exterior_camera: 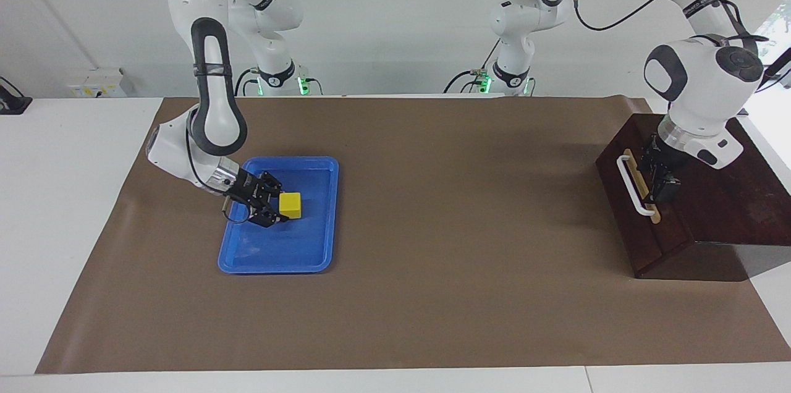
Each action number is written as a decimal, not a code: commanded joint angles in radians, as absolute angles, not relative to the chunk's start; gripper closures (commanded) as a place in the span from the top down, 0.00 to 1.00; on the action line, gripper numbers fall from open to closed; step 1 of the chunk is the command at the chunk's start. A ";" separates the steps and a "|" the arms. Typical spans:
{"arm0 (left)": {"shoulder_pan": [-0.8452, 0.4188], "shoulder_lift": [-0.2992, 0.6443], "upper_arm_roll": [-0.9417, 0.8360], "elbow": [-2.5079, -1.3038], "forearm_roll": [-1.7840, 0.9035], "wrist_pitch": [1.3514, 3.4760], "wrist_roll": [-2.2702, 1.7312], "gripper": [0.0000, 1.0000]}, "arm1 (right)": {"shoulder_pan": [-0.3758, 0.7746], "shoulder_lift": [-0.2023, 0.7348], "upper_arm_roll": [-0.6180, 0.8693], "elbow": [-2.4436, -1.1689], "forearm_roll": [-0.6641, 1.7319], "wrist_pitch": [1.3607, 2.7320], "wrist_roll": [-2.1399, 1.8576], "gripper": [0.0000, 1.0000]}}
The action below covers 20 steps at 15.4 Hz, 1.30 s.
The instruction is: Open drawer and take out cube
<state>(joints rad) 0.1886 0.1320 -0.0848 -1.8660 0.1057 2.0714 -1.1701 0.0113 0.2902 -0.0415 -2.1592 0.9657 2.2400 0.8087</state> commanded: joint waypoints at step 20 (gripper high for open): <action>0.092 -0.107 -0.083 -1.842 0.040 1.781 -0.137 1.00 | 0.038 0.232 -0.031 -2.148 0.941 2.257 0.885 1.00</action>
<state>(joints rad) 0.0814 -0.0897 -0.0876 -1.8385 0.0612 1.8218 -0.2614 0.0369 0.2686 -0.0375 -2.1782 0.9641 2.2911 0.8160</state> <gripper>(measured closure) 0.000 0.000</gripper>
